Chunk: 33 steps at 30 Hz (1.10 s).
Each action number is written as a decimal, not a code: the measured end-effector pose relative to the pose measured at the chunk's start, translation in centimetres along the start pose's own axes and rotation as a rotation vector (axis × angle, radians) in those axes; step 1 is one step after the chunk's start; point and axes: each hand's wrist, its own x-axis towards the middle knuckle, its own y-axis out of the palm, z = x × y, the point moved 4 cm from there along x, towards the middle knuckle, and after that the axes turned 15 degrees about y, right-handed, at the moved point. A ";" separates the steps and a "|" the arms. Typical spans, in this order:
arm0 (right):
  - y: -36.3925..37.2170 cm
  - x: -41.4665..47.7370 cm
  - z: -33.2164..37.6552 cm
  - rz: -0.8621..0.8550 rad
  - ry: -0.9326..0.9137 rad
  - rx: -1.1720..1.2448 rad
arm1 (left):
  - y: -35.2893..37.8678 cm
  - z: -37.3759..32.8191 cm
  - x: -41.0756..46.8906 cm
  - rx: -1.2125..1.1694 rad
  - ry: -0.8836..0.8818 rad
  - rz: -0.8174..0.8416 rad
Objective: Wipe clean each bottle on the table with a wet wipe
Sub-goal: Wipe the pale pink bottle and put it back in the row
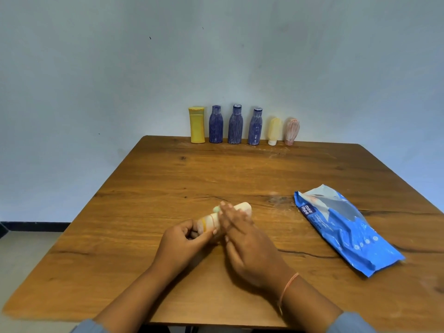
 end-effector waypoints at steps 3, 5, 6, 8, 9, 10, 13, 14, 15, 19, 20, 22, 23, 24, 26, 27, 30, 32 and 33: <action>-0.6 1.5 -2.4 0.005 0.196 0.047 | 0.2 0.2 0.6 -0.059 -0.059 0.093; -0.3 1.9 -2.1 0.032 0.223 0.074 | 0.5 -0.1 0.6 -0.133 -0.078 0.143; 0.0 1.9 -1.3 0.025 0.193 0.099 | 0.6 -0.2 0.6 -0.183 -0.090 0.144; 0.8 1.5 0.8 0.028 0.121 0.178 | 0.6 -0.7 0.5 -0.258 -0.098 0.129; 1.2 1.3 1.7 0.040 0.102 0.229 | 0.5 -0.8 0.4 -0.268 -0.089 0.126; 1.5 1.1 2.4 0.047 0.094 0.289 | 0.3 -1.0 0.3 -0.269 -0.081 0.126; 1.4 0.5 2.7 0.079 0.065 0.361 | 0.2 -1.2 0.1 -0.292 -0.089 0.125; 1.3 0.2 2.2 0.092 0.040 0.326 | 0.3 -1.3 -0.1 -0.297 -0.104 0.124; 1.1 -0.1 1.5 0.095 0.014 0.271 | 0.4 -1.2 -0.1 -0.302 -0.125 0.120; 0.7 -0.2 -2.4 0.061 0.149 0.119 | 0.4 -0.8 0.1 -0.258 -0.216 0.073; 0.6 -0.1 -2.8 0.041 0.205 0.116 | 0.4 -0.9 0.2 -0.248 -0.233 0.065; 0.6 -0.1 -2.3 0.030 0.254 0.088 | 0.7 -0.9 0.4 -0.256 -0.266 0.041; 0.9 -0.3 -1.4 0.044 0.247 0.076 | 0.8 -0.9 0.5 -0.266 -0.286 0.027; 1.1 -0.7 -0.2 0.062 0.224 0.080 | 0.9 -1.0 0.6 -0.280 -0.309 0.013; 1.6 -1.4 2.7 0.091 0.130 0.096 | 1.0 -1.0 0.7 -0.326 -0.360 -0.009; 2.0 -1.6 3.6 0.112 0.091 0.077 | 1.1 -1.0 0.7 -0.362 -0.390 -0.016; 2.4 -1.6 3.3 0.029 0.026 -0.159 | 0.9 -0.7 0.6 -0.522 -0.539 -0.028; 2.0 -1.4 1.8 -0.001 0.079 -0.247 | 0.7 -0.4 0.5 -0.568 -0.629 -0.033; 1.9 -1.3 0.9 -0.003 0.120 -0.260 | 0.6 -0.3 0.5 -0.576 -0.654 -0.040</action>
